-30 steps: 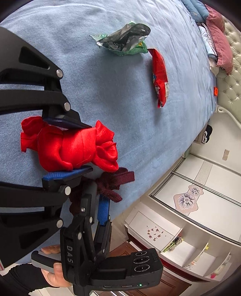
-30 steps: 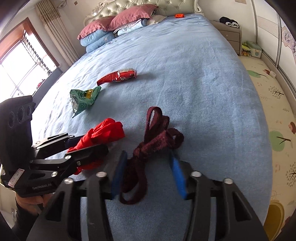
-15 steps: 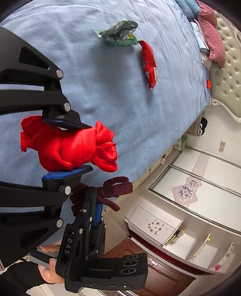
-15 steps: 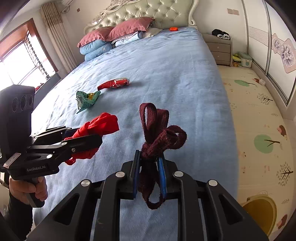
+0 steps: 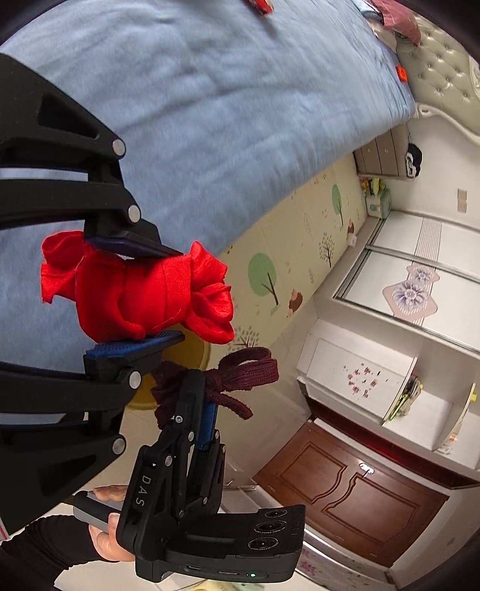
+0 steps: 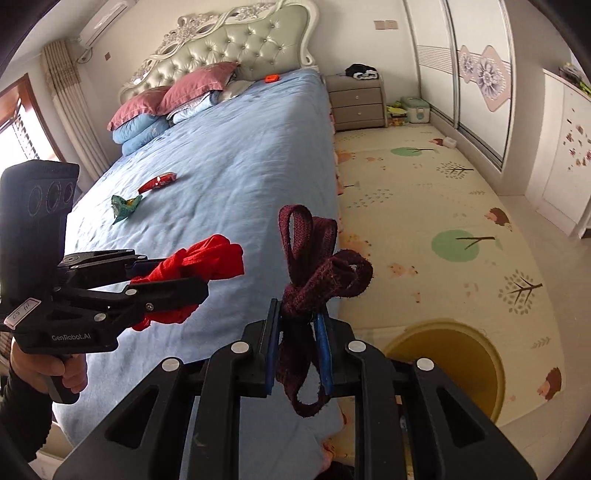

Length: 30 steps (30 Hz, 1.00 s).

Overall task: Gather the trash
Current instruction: 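Carry both cloths over the bucket and open both tools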

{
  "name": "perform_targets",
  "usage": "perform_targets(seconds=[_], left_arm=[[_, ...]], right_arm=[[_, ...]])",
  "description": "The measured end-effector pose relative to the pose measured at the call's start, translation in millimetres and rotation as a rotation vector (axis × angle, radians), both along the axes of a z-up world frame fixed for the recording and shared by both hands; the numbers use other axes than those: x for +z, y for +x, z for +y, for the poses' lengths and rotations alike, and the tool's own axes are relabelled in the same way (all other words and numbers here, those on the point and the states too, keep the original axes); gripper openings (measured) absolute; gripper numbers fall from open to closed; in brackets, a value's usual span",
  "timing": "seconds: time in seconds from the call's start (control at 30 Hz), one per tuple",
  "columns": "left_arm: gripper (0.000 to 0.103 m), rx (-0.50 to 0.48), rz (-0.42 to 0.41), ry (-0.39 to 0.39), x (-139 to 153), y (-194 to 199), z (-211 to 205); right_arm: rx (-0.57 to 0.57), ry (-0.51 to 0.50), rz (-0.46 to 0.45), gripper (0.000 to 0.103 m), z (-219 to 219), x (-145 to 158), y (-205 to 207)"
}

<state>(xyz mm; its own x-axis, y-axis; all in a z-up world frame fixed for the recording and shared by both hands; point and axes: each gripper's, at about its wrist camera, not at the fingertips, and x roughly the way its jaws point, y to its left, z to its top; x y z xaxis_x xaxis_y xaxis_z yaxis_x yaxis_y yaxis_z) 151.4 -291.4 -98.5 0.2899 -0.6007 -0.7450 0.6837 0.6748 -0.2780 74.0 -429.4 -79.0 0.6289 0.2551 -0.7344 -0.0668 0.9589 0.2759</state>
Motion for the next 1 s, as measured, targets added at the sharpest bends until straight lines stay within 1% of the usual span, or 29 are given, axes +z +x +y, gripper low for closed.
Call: perform_targets(seconds=[0.23, 0.43, 0.6, 0.8, 0.83, 0.87, 0.9, 0.93, 0.97, 1.0], left_arm=[[0.038, -0.139, 0.037, 0.047, -21, -28, -93], [0.038, -0.221, 0.101, 0.088, -50, -37, -159], [0.038, -0.269, 0.125, 0.132, -70, -40, -197], [0.038, -0.290, 0.146, 0.165, -85, -33, -225], [0.038, -0.291, 0.149, 0.171, -87, -31, -227], [0.042, -0.293, 0.150, 0.177, -89, -31, -230], [0.046, -0.289, 0.148, 0.187, -91, -31, -233], [0.072, -0.271, 0.144, 0.200, -94, -27, -234], [0.101, -0.238, 0.145, 0.214, -98, -21, -234], [0.098, -0.200, 0.145, 0.219, -99, -18, -234]], right_arm=[[-0.132, 0.005, 0.029, 0.018, -70, -19, -43], [-0.222, 0.020, 0.086, 0.018, -119, -51, -69], [-0.278, 0.051, 0.126, 0.018, -150, -76, -78], [-0.294, 0.072, 0.165, 0.019, -165, -101, -73], [-0.293, 0.074, 0.171, 0.020, -167, -105, -71], [-0.291, 0.077, 0.173, 0.023, -168, -108, -69], [-0.290, 0.083, 0.176, 0.028, -170, -111, -67], [-0.287, 0.086, 0.185, 0.043, -171, -114, -65], [-0.289, 0.076, 0.200, 0.055, -172, -120, -64], [-0.300, 0.062, 0.204, 0.057, -174, -123, -64]])
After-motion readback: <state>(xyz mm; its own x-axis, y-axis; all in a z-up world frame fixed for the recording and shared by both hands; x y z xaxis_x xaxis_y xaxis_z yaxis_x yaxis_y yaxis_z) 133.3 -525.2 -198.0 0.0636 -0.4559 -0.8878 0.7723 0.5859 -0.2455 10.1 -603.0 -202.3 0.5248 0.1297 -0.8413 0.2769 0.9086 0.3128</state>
